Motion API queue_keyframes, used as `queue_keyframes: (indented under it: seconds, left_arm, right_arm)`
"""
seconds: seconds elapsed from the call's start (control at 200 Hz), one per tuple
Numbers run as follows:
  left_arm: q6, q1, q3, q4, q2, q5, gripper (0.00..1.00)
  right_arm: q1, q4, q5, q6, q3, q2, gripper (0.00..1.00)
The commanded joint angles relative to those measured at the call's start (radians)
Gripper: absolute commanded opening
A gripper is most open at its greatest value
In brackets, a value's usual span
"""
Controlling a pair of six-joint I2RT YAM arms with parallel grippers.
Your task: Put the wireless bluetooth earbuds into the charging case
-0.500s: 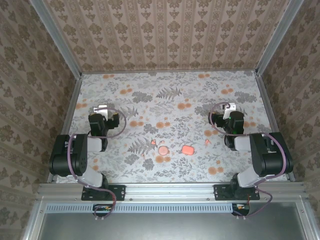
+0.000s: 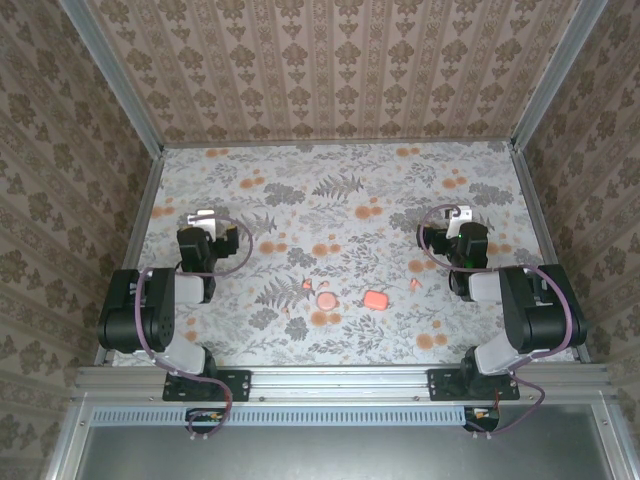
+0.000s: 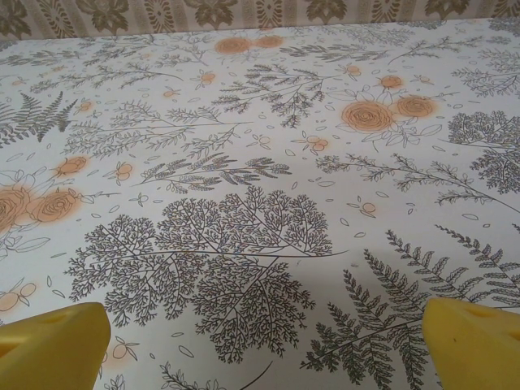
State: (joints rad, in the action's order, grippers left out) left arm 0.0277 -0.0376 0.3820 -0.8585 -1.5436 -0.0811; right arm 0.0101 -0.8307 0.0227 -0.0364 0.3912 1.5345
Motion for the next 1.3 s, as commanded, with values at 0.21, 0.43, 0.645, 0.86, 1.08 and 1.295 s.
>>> queue_keyframes:
  seconds: [0.21, 0.43, 0.645, 0.86, 1.08, 1.295]
  left_arm:
    - [0.012, 0.013, 0.023, 0.007, 0.008, 0.021, 1.00]
    - [0.007, 0.010, 0.028, 0.030, 0.031, -0.007, 1.00]
    - [-0.028, -0.021, 0.222, 0.501, 0.236, -0.030, 0.99]
    - [-0.214, -0.080, 0.422, 0.934, 0.335, 0.059, 0.91]
    - [-0.292, -0.219, 0.513, 1.286, 0.341, 0.081, 0.88]
    - [-0.391, -0.357, 0.457, 1.369, 0.341, 0.100, 0.88]
  right_arm:
    - [-0.004, -0.023, -0.020, -0.004, 0.018, -0.003, 1.00]
    - [-0.004, 0.077, -0.050, -0.016, 0.052, -0.059, 1.00]
    - [-0.007, 0.722, -0.058, -0.031, 0.304, -0.249, 1.00]
    - [-0.061, 1.280, -0.041, -0.150, 0.562, -0.330, 1.00]
    - [-0.289, 1.718, -0.075, -0.373, 0.694, -0.346, 1.00]
    - [-0.463, 1.868, 0.009, -0.619, 0.655, -0.299, 0.92]
